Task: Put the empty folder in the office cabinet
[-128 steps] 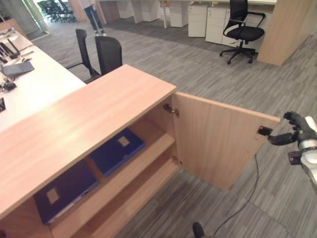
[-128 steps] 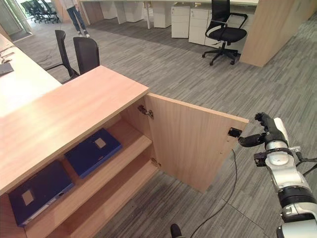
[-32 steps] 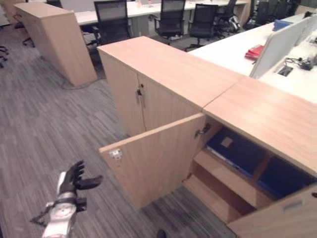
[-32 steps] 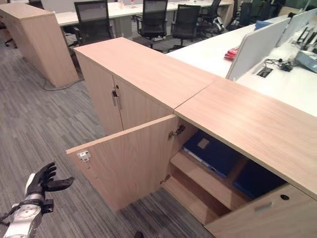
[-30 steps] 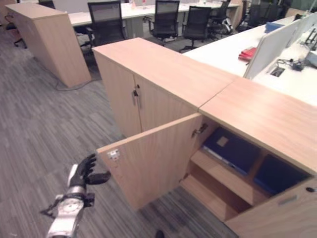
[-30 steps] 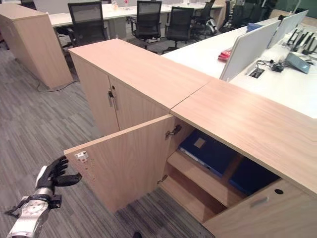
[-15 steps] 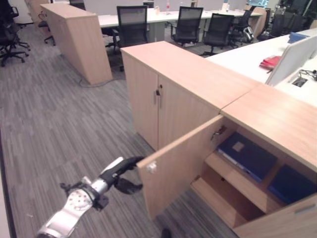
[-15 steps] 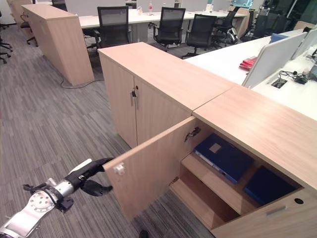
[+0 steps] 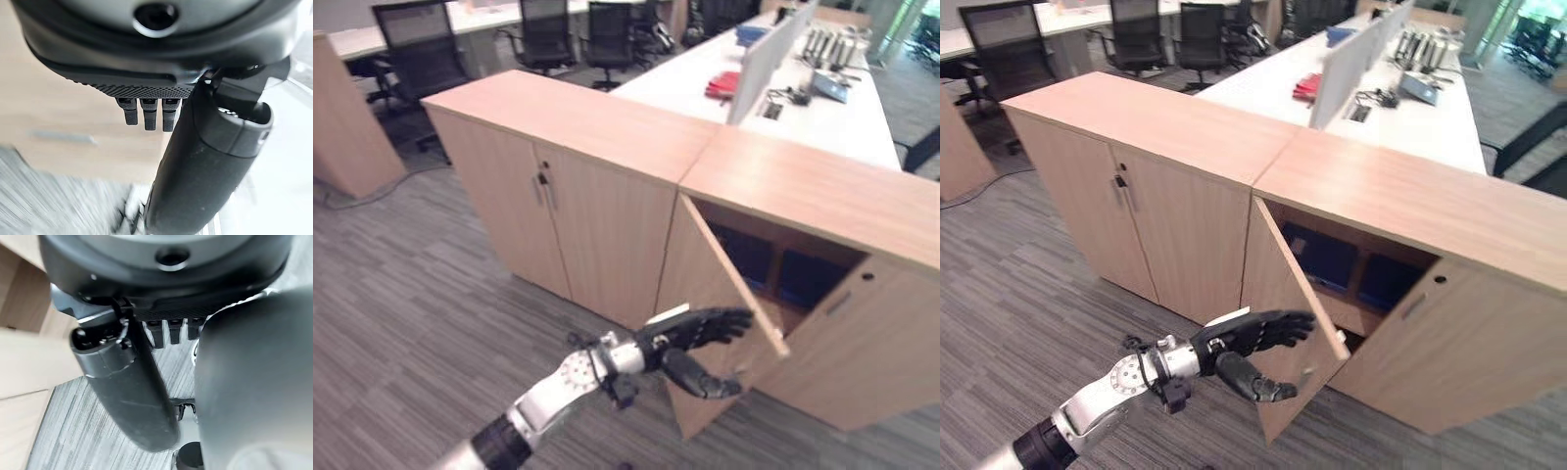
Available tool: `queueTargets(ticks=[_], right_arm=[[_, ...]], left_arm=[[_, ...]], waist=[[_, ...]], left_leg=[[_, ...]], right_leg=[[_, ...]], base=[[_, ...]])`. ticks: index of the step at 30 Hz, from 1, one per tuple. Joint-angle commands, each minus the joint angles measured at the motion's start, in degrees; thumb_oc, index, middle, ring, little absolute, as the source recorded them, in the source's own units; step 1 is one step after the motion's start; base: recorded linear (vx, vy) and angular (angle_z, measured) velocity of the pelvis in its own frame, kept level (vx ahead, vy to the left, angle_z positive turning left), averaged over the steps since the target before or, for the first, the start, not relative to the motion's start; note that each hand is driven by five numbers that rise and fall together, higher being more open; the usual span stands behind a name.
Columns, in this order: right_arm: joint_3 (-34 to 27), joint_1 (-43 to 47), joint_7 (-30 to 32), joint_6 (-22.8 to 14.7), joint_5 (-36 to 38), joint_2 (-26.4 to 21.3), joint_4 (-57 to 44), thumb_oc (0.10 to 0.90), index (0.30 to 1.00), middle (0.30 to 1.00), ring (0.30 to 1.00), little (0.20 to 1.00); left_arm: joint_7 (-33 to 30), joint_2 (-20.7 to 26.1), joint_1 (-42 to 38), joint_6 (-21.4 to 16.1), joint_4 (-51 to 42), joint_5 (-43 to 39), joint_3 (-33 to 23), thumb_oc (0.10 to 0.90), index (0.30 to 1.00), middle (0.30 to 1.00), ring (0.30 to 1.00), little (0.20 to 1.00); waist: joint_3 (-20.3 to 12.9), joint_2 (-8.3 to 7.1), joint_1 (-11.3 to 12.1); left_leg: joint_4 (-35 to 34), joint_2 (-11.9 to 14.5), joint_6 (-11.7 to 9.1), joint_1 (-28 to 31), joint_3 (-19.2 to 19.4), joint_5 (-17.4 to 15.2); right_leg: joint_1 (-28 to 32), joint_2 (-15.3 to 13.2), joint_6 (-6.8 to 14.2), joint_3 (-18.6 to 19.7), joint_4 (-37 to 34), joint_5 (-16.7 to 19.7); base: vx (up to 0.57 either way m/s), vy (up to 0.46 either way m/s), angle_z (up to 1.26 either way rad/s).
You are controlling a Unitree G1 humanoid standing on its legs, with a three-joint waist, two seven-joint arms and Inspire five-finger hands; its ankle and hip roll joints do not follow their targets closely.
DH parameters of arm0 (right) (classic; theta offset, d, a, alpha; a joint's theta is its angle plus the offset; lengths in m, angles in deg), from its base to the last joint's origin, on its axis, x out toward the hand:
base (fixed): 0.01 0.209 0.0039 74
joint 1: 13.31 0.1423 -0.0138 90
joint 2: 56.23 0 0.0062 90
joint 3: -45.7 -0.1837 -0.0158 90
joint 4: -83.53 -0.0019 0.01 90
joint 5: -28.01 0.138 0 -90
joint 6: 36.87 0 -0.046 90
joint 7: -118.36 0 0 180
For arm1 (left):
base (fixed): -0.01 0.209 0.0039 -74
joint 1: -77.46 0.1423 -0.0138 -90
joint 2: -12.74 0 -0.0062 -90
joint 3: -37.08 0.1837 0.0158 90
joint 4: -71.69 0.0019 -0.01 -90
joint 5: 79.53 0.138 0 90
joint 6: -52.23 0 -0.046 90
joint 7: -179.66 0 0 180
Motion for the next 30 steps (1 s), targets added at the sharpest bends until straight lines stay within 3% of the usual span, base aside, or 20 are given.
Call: queueTargets(ticks=[1, 9, 12, 15, 16, 21, 22, 24, 25, 28, 30], right_arm=[[2.43, -0.52, 0.2, -0.19, 0.45, -1.42, 2.64, 0.8, 0.9, 0.9, 0.9, 0.9], [3.02, -1.15, 0.3, -0.91, 0.96, -1.78, 2.69, 0.8, 0.9, 0.9, 0.9, 0.9], [1.38, -2.26, -0.55, -0.77, 1.67, -3.71, 2.49, 0.8, 0.9, 0.9, 0.9, 0.9], [0.53, -2.02, -0.93, -0.71, 1.83, -4.68, 2.69, 0.8, 0.9, 0.9, 0.9, 0.9], [-0.07, -1.59, -1.14, -0.84, 1.87, -5.65, 2.8, 0.8, 0.9, 0.9, 0.9, 0.9], [-1.55, -3.51, -1.62, -0.91, 0.45, -7.32, 3.68, 0.8, 0.9, 0.9, 0.9, 0.9], [-1.32, -3.93, -2.06, -0.82, -0.44, -7.85, 3.75, 0.8, 0.9, 0.9, 0.9, 0.9], [-0.96, -4.32, -2.32, -0.77, -2.09, -9.7, 3.19, 0.8, 0.9, 0.9, 0.9, 0.9], [-0.95, -4.33, -2.32, -0.77, -2.09, -9.71, 3.18, 0.8, 0.9, 0.9, 0.9, 0.9], [-0.98, -4.63, -2.55, -0.69, -2.51, -10.9, 2.2, 0.8, 0.9, 0.9, 0.9, 0.9], [-0.02, -4.61, -2.68, -0.98, -2.91, -10.37, 1.02, 0.8, 0.9, 0.9, 0.9, 0.9]], left_arm=[[1.66, -2.96, -4.37, -4.79, -7.21, -2.34, -1.91, 0.8, 0.9, 0.9, 0.9, 0.9], [-0.51, -4.26, -0.19, -6.48, -1.17, 0.85, -5.61, 0.8, 0.9, 0.9, 0.9, 0.9], [-3.32, -4.92, 3.01, -6.55, 9.32, 5.1, -11.86, 0.8, 0.9, 0.9, 0.9, 0.9], [-4.69, -5.05, 4.41, -6.8, 15.47, 9.99, -15.48, 0.8, 0.9, 0.9, 0.9, 0.9], [-4.94, -3.66, 5.38, -7.08, 18.48, 14.71, -18.12, 0.8, 0.9, 0.9, 0.9, 0.9], [-4.31, -0.58, 11.35, -7.6, 16.5, 15.41, -25.0, 0.8, 0.9, 0.9, 0.9, 0.9], [-4.24, -0.15, 12.65, -7.71, 16.25, 15.37, -26.01, 0.8, 0.9, 0.9, 0.9, 0.9], [-3.91, 0.95, 14.15, -8.07, 15.27, 15.8, -27.31, 0.8, 0.9, 0.9, 0.9, 0.9], [-3.91, 0.95, 14.17, -8.06, 15.25, 15.8, -27.32, 0.8, 0.9, 0.9, 0.9, 0.9], [-3.04, 3.04, 15.57, -8.45, 12.29, 16.09, -27.7, 0.8, 0.9, 0.9, 0.9, 0.9], [-2.16, 5.19, 17.14, -9.01, 9.27, 15.28, -28.02, 0.8, 0.9, 0.9, 0.9, 0.9]], waist=[[1.7, 2.48, -0.9], [2.08, 2.68, -4.33], [1.57, 2.32, -6.7], [1.3, 2.11, -7.58], [1.25, 1.55, -8.0], [1.96, 0.68, -8.03], [2.36, 0.78, -7.67], [3.37, 1.0, -6.42], [3.32, 1.03, -6.51], [4.28, 0.68, -4.96], [4.64, 1.77, -3.94]], left_leg=[[-7.24, 8.24, -5.98, 7.68, 2.66, -1.3], [-7.22, 12.27, -7.75, 11.73, 8.93, -0.55], [-6.79, 14.56, -8.86, 13.69, 12.26, 0.25], [-5.89, 15.87, -9.42, 14.68, 14.45, 0.45], [-2.7, 17.65, -9.92, 14.25, 16.17, 0.04], [7.25, 21.84, -10.65, 12.46, 17.26, 0.03], [9.75, 22.07, -10.46, 11.7, 15.83, -0.21], [13.41, 20.08, -8.94, 7.96, 7.79, -1.48], [13.52, 20.1, -8.93, 7.82, 7.68, -1.53], [13.22, 14.24, -5.83, 3.81, -1.7, -4.32], [12.67, 9.29, -4.83, 3.62, -7.63, -7.76]], right_leg=[[0.37, 4.87, 0.23, 3.04, -2.1, 0.63], [-1.51, 7.97, -1.22, 10.24, -2.24, -1.22], [-2.37, 10.39, -2.37, 13.94, -2.24, -2.55], [-2.69, 11.74, -2.9, 15.86, -2.24, -3.21], [-2.84, 12.8, -3.65, 17.25, -2.24, -3.65], [-2.08, 15.28, -5.83, 19.71, -2.24, -4.66], [-1.9, 15.77, -6.26, 20.65, -2.24, -4.97], [-1.94, 16.34, -6.71, 22.2, -2.24, -5.42], [-1.98, 16.35, -6.71, 22.11, -2.24, -5.43], [-2.48, 15.54, -6.77, 23.11, -2.24, -4.23], [-2.2, 15.65, -6.68, 24.94, -2.24, -3.73]], base=[[0.0, -0.066, -0.84], [0.01, -0.081, -0.59], [0.02, -0.149, -0.5], [0.02, -0.178, -0.69], [0.0, -0.132, -0.74], [0.03, -0.205, -0.37], [-0.01, -0.098, -0.57], [-0.05, -0.062, -0.68], [-0.04, -0.026, -0.35], [-0.06, 0.0, -0.2], [-0.02, 0.061, -0.2]])
